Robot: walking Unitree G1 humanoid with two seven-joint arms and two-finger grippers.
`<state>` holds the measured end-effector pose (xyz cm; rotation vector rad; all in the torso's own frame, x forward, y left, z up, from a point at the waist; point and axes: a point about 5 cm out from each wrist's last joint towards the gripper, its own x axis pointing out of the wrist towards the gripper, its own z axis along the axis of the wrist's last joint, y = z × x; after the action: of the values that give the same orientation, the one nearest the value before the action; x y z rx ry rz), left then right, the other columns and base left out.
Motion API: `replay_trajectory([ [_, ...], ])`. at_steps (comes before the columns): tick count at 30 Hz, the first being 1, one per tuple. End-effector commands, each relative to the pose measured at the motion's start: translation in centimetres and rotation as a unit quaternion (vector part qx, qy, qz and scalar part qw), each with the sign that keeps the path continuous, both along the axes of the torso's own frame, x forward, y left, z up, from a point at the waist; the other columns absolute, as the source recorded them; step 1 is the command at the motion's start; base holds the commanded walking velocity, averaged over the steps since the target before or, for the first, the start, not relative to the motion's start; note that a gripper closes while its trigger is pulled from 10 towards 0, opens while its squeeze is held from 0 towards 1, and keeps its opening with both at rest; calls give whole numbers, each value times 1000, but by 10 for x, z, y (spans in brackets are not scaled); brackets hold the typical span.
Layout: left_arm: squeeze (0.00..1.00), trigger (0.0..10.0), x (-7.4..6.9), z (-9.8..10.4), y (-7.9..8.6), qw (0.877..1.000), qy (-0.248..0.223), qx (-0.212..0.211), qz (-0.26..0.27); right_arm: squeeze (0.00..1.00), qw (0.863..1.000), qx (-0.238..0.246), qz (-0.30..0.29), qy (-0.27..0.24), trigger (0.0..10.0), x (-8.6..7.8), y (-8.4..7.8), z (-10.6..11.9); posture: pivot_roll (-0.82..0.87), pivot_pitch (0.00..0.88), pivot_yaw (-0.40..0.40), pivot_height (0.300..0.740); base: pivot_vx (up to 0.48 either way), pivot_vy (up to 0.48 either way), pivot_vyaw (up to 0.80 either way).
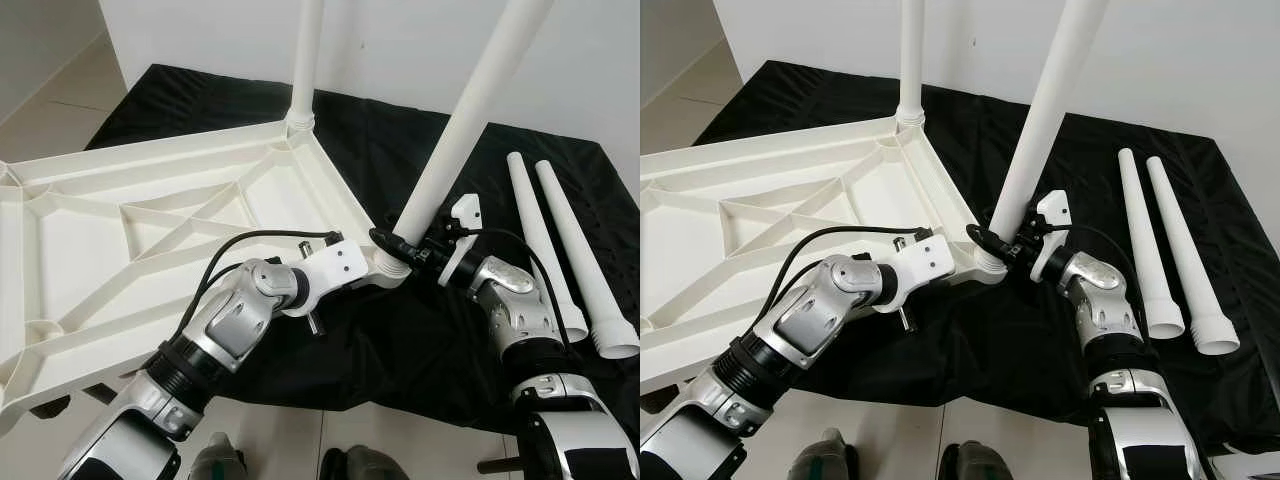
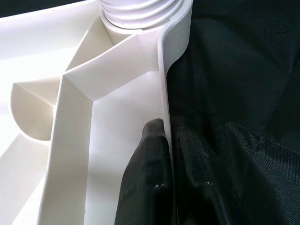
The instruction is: Building children table
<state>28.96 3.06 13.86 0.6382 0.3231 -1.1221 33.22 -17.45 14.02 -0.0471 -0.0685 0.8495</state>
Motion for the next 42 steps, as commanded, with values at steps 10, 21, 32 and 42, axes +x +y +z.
replay_trajectory([
  [10, 0, 10000, -4, 8, -9, 999, -21, -11, -22, 0, 998, 33, -41, 22, 10000, -11, 16, -9, 0, 25, -86, 740, 0, 0, 0],
  [21, 0, 10000, -4, 8, -10, 999, -20, -13, -24, 0, 988, 65, -141, 14, 10000, -5, 37, 3, -6, 28, -86, 740, 0, 0, 0],
  [32, 0, 10000, -4, 8, -11, 999, -20, -15, -23, 0, 948, 87, -305, 10, 10000, -2, 59, 8, -4, 28, -92, 740, 0, 0, 0],
  [42, 0, 10000, -5, 8, -11, 999, -20, -15, -22, 855, 915, 92, -393, 23, 10000, -9, 65, 6, -4, 23, -97, 740, 0, 0, 0],
])
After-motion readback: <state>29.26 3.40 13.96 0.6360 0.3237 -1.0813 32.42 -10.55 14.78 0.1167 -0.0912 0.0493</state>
